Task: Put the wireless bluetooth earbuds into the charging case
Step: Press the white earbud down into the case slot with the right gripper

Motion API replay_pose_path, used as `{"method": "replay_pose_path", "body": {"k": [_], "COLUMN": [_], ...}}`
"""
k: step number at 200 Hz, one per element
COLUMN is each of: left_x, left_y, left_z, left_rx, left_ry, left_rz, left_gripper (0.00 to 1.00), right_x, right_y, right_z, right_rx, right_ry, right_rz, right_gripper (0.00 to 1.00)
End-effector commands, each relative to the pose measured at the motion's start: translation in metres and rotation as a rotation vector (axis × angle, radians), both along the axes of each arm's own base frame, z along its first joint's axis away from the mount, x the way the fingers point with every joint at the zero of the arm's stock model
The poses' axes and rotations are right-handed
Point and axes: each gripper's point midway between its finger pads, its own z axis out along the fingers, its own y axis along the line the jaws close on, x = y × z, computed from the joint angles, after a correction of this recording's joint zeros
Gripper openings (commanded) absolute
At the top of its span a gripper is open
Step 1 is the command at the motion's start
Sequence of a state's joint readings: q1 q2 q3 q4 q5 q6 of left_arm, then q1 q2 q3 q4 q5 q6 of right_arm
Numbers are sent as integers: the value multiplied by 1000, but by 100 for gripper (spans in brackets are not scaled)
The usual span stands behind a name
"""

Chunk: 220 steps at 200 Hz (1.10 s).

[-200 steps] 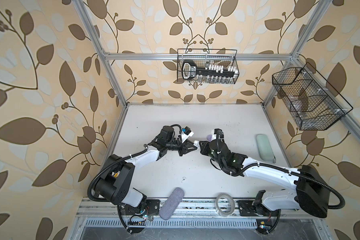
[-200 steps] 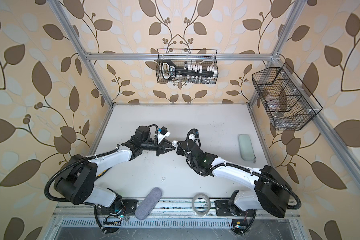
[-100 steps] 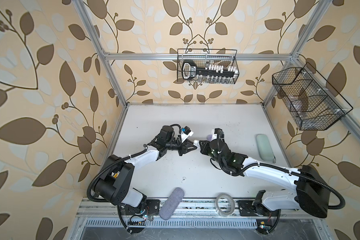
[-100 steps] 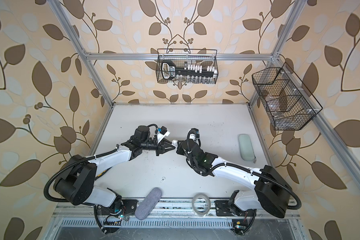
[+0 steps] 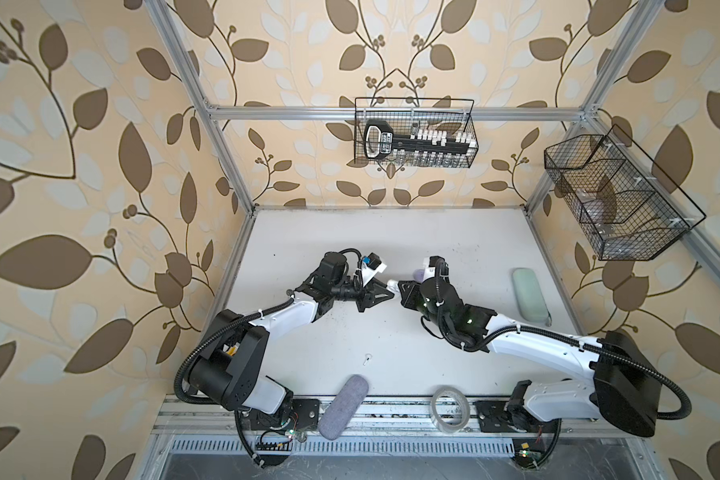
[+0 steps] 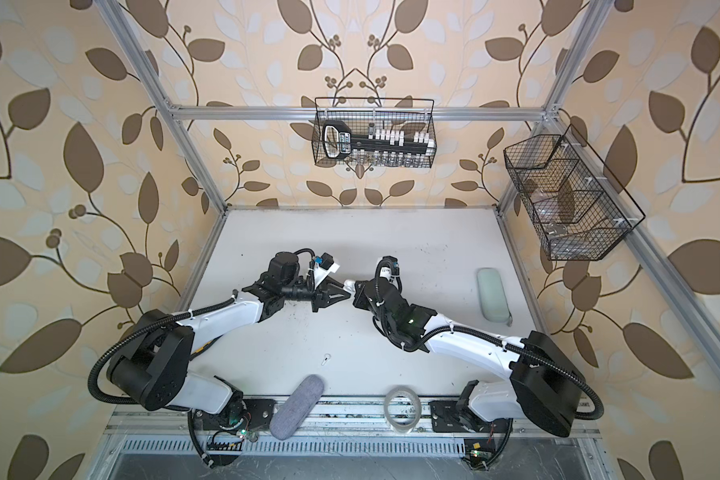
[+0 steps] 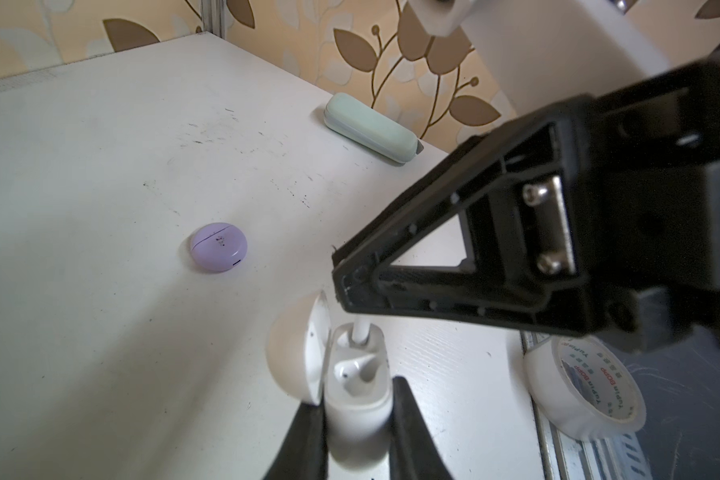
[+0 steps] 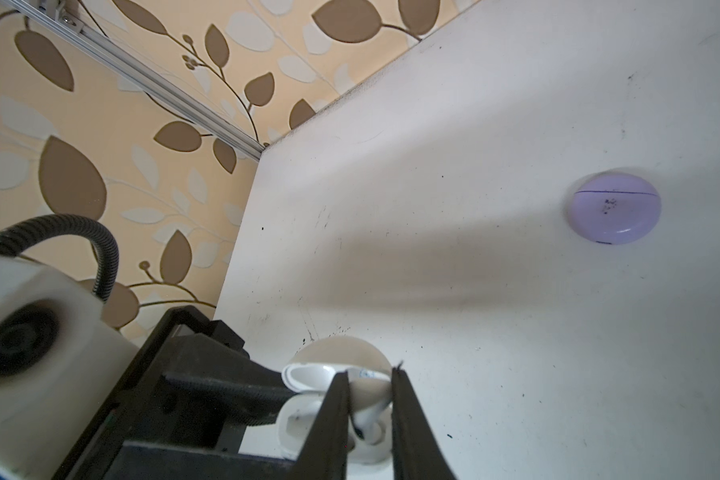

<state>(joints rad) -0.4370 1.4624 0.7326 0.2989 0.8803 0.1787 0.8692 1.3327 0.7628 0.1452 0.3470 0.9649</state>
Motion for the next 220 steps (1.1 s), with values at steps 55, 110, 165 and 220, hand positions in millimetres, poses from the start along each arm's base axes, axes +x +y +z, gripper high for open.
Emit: {"method": "replay_pose_path", "body": {"k": [55,110,165,220], "left_x": [1,0,2,4], "left_y": [2,2,4,5], "left_z": [21,23,23,24], "left_rx": [-45,-50,-41,-37], "left_ry": [-97,-102,-117,-124], "left_rz": [2,0,12,23], "left_gripper": [7,8,8,8], "right_x": [0,5,2,1], "right_y": [5,7,12,18], "right_z": [17,19,13,16], "right_rx": [75,97,109,120], "right_ry": [-7,-4,16,17], "right_rz": [22,25,44,56], "right_gripper": [18,18,18,18]}}
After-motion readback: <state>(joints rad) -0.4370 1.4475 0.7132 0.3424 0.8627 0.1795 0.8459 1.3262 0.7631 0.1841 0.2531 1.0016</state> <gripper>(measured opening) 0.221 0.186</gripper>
